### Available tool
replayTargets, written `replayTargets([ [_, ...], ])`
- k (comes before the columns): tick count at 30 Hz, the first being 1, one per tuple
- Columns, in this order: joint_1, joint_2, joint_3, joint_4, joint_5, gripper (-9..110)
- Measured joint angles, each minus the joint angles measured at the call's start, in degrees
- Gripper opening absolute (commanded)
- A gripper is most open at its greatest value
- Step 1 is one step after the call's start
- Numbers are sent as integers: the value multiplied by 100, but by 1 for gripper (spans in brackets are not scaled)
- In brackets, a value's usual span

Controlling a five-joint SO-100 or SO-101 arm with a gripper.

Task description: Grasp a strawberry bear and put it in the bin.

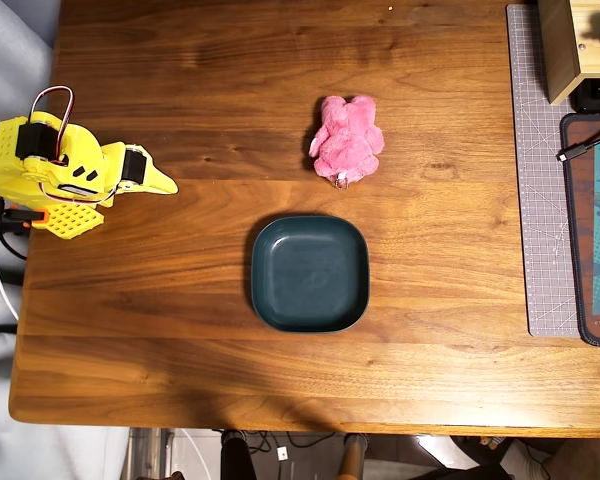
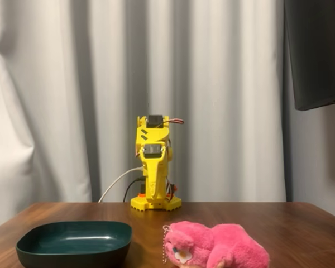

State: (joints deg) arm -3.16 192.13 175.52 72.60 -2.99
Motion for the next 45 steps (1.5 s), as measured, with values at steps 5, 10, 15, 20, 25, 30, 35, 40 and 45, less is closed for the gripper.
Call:
replayTargets([
  [5,0,0,0,0,0,0],
  [10,18,0,0,0,0,0],
  [15,26,-9,-44,-97,-149,6],
  [20,26,-1749,-1635,-229,-167,3],
  [25,-255,-5282,-4509,-79,-167,15],
  [30,-255,-7655,-6741,483,-167,26],
  [35,35,-9387,-8279,694,-167,31],
  [40,976,-10450,-9378,958,220,32],
  [45,1863,-11584,-10591,1310,800,32],
])
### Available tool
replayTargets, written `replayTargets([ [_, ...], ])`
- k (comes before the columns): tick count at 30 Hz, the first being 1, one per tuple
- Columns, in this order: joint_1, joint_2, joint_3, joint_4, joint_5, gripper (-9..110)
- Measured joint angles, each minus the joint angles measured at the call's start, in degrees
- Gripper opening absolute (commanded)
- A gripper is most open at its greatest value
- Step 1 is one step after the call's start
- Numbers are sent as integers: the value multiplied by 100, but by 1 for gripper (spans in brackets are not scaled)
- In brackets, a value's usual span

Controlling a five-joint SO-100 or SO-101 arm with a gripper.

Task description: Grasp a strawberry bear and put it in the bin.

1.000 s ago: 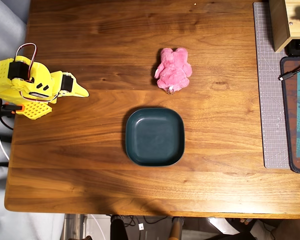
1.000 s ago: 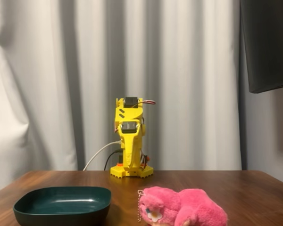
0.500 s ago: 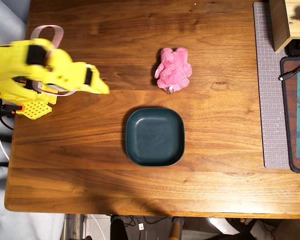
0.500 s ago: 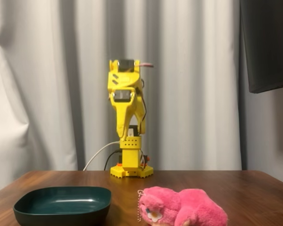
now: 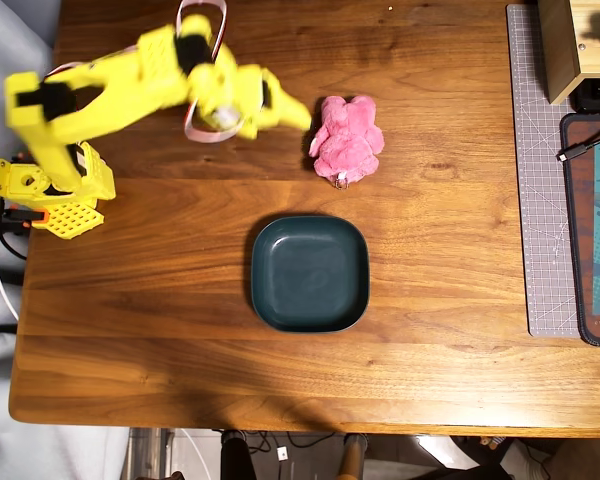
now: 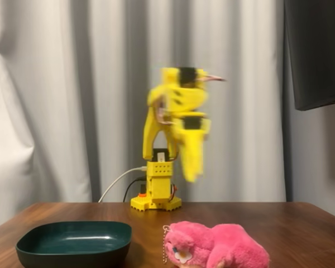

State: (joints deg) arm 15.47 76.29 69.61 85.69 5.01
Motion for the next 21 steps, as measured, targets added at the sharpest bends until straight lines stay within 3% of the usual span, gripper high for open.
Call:
replayTargets([
  [6,360,-1907,-1925,536,369,33],
  [13,62,-4263,-5229,1380,404,34],
  [21,-308,-4482,-6003,1116,404,35],
])
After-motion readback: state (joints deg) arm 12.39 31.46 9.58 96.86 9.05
